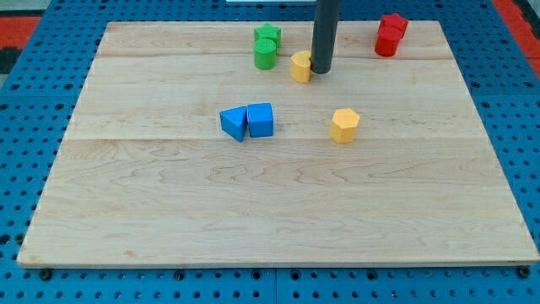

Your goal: Place the heart to the bottom side of the green circle

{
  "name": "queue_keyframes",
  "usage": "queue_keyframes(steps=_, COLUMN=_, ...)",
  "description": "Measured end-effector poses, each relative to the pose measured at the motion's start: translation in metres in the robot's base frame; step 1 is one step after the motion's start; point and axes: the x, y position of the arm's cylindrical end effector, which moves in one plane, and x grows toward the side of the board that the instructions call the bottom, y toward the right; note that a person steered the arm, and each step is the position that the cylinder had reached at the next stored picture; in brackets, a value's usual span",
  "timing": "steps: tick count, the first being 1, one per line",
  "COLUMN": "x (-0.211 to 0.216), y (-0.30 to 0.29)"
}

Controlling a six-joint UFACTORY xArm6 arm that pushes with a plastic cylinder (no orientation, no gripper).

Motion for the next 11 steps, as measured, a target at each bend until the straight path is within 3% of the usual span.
queue_keyframes(steps=1, x=-0.031, y=0.011)
queue_keyframes(steps=2, x=-0.027, y=0.006)
queue_keyframes(steps=4, x=0.001, y=-0.03)
queue_keyframes(steps=6, x=0.011, y=-0.014)
queue_keyframes(steps=9, x=0.011, y=-0.062)
queue_keyframes(steps=11, x=0.041, y=-0.028)
